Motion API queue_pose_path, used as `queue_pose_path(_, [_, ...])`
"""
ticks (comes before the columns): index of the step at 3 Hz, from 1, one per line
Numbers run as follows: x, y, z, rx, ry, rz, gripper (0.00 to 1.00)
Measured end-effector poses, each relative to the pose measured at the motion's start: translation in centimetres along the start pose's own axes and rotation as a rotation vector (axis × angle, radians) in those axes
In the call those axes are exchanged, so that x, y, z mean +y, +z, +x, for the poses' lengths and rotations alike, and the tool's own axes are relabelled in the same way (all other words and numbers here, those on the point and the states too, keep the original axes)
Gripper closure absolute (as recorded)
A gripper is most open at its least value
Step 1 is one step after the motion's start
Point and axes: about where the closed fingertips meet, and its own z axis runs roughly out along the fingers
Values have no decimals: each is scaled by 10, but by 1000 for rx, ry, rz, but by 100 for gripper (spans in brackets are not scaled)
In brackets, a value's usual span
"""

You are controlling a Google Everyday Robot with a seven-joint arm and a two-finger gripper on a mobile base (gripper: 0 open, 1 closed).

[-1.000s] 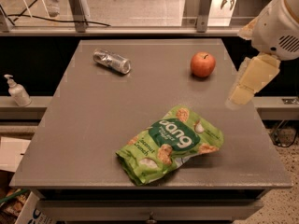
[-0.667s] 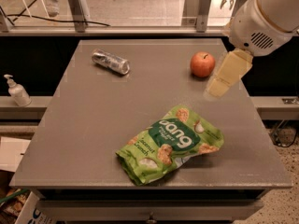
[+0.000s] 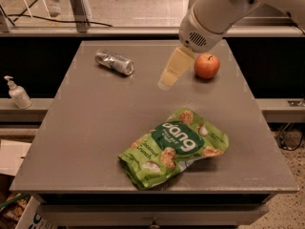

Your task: Place redbull can upright

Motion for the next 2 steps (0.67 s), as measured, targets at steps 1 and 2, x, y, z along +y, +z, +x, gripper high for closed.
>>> queue_pose_path(1, [0,0,0,0,0,0,0])
queue_pose_path(2, [-2,17,-16,-50,24,-23,0])
